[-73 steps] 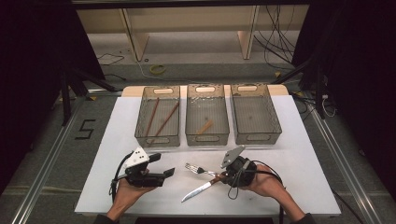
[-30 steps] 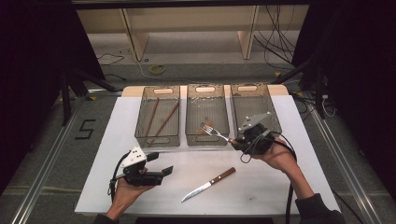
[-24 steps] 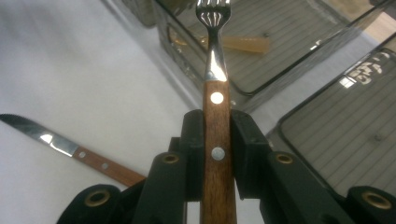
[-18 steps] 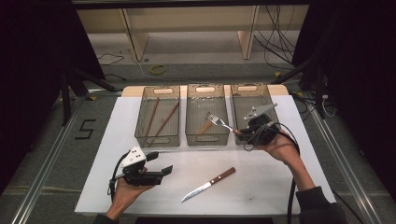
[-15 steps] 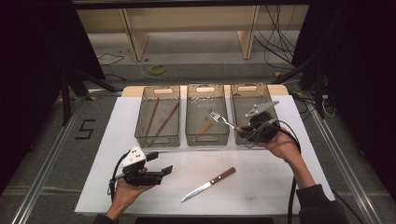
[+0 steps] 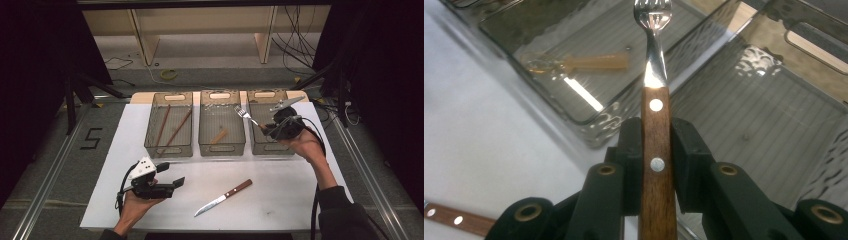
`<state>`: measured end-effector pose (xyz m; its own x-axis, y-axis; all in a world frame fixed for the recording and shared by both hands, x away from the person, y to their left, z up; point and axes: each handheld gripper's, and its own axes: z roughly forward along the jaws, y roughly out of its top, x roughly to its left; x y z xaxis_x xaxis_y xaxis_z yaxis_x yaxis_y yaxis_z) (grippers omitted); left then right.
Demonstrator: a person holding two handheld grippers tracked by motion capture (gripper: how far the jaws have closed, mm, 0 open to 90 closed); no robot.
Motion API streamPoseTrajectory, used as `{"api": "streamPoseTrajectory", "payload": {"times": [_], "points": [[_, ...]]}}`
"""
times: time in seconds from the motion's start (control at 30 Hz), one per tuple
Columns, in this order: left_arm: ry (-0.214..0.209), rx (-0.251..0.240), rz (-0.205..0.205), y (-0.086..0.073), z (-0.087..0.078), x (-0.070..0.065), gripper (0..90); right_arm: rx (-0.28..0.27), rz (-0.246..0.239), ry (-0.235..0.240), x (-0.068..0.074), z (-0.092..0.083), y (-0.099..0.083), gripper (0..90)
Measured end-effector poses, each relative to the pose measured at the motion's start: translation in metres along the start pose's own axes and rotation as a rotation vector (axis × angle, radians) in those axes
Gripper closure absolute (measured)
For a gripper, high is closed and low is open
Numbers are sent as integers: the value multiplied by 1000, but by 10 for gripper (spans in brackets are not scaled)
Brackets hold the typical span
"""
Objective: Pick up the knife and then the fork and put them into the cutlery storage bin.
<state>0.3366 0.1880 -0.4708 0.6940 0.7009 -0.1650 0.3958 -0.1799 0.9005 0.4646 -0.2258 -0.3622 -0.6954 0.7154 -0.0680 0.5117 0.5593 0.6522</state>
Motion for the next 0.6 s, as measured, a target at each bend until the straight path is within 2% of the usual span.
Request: {"api": "streamPoseTrajectory", "payload": {"times": [0.6], "points": [[2, -6, 1, 0, 0, 1, 185, 18, 104, -74, -32, 16, 3, 769]]}}
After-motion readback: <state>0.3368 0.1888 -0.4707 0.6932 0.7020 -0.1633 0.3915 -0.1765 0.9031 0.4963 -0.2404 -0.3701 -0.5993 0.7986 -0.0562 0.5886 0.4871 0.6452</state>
